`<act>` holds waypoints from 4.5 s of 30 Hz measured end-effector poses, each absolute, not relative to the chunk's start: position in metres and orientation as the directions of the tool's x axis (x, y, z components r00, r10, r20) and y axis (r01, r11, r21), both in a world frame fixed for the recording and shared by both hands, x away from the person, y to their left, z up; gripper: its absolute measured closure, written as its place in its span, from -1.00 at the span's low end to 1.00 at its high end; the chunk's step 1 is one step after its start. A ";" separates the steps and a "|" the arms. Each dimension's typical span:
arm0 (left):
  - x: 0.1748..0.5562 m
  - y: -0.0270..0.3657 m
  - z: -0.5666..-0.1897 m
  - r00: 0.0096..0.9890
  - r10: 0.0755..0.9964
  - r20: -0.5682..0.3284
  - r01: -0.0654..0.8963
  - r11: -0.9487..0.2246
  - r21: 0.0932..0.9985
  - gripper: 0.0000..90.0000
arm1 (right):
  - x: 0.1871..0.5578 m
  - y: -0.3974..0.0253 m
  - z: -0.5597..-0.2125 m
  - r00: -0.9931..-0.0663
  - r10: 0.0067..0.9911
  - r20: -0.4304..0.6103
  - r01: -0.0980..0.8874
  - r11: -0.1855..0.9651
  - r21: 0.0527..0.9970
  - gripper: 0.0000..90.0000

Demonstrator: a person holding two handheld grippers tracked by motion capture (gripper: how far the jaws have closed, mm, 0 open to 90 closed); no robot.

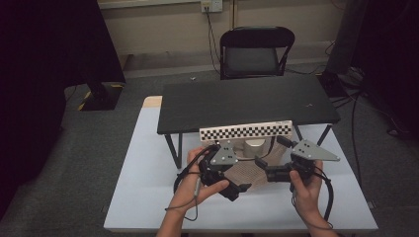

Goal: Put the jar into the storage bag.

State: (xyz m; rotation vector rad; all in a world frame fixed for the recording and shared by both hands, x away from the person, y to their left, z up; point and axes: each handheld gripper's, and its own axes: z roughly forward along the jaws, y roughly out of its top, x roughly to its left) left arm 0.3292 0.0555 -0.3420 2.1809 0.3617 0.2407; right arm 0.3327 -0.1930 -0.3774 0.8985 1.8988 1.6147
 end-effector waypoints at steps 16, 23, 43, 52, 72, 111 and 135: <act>0.324 0.062 -0.341 0.952 0.305 0.013 0.170 -0.565 0.807 -0.93 | 0.327 -0.215 -0.372 -0.698 0.715 0.040 0.182 0.122 0.976 -1.00; 0.322 0.070 -0.343 0.947 0.322 0.003 0.186 -0.553 0.812 -0.93 | 0.322 -0.223 -0.373 -0.719 0.694 0.039 0.187 0.140 0.972 -1.00; 0.317 0.098 -0.357 0.937 0.347 -0.030 0.219 -0.520 0.826 -0.93 | 0.318 -0.248 -0.388 -0.728 0.685 0.020 0.217 0.203 0.955 -1.00; 0.315 0.106 -0.368 0.934 0.356 -0.041 0.234 -0.521 0.821 -0.93 | 0.318 -0.259 -0.398 -0.723 0.690 0.033 0.242 0.207 0.948 -1.00; 0.315 0.127 -0.396 0.922 0.384 -0.054 0.275 -0.551 0.788 -0.92 | 0.317 -0.283 -0.422 -0.713 0.698 0.059 0.294 0.222 0.930 -1.00; 0.312 0.178 -0.414 0.902 0.426 -0.064 0.314 -0.548 0.775 -0.92 | 0.307 -0.333 -0.448 -0.690 0.717 0.098 0.361 0.223 0.906 -1.00; 0.310 0.213 -0.445 0.865 0.497 -0.075 0.392 -0.573 0.719 -0.91 | 0.300 -0.361 -0.465 -0.671 0.736 0.094 0.422 0.274 0.864 -1.00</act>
